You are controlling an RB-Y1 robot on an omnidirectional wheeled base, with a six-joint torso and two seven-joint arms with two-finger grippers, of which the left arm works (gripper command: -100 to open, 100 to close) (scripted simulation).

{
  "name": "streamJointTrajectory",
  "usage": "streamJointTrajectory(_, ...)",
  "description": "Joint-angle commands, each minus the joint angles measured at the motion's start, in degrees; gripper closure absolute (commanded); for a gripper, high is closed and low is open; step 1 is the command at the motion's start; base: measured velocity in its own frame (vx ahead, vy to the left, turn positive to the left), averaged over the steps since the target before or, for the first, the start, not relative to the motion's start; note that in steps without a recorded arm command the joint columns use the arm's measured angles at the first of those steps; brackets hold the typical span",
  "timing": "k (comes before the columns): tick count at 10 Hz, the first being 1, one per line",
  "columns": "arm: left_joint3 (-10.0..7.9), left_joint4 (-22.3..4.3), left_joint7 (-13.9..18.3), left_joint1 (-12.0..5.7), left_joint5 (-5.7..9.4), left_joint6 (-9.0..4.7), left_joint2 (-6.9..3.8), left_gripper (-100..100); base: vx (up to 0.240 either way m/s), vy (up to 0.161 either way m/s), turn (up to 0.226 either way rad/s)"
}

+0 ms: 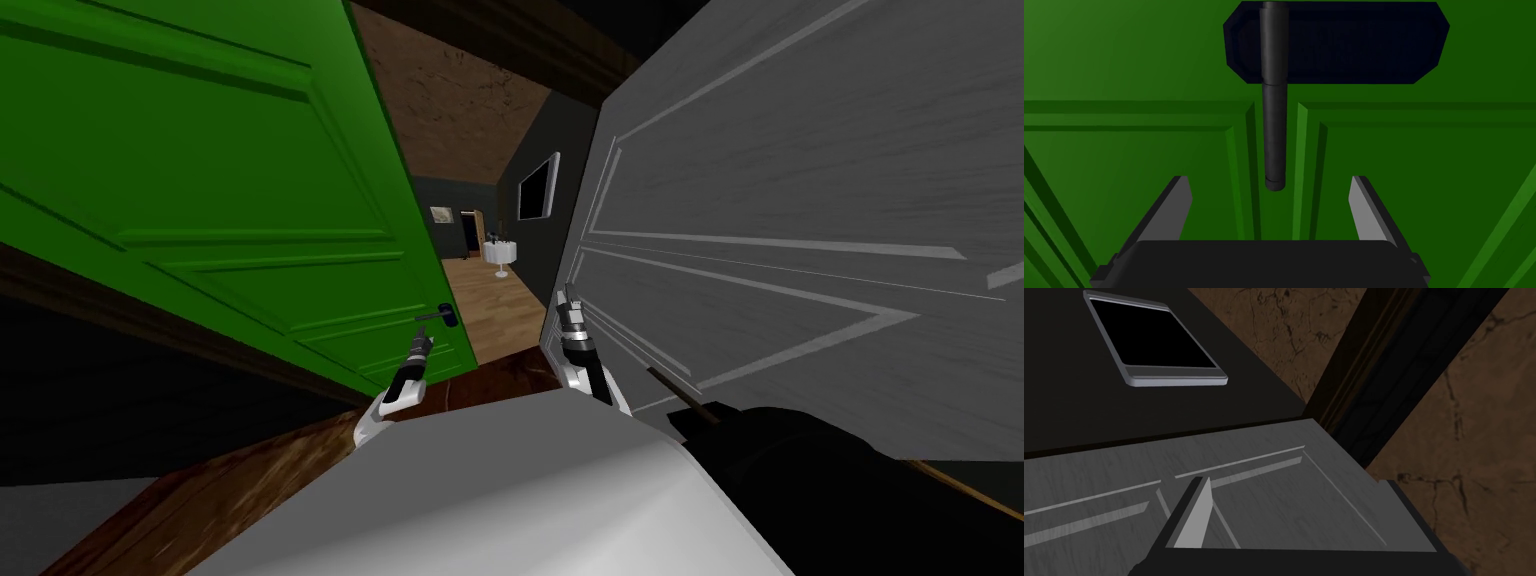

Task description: Pull the door open

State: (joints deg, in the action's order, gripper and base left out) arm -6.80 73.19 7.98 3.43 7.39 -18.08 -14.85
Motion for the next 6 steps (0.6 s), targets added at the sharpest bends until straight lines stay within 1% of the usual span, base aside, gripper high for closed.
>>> streamJointTrajectory(1,-1.07,-1.1,1.3,0.30,0.80,-0.69,-1.88,-100,0.222,-0.028,-0.192)
streamJointTrajectory(3,-2.42,-3.1,2.6,0.53,1.67,-1.80,-3.90,-100,0.232,-0.060,-0.183)
streamJointTrajectory(4,-3.06,-4.0,3.2,0.64,2.09,-2.33,-4.86,-100,0.182,-0.002,-0.141)
streamJointTrajectory(6,-4.16,-5.6,4.2,0.82,2.80,-3.22,-6.50,-100,0.189,0.036,-0.130)
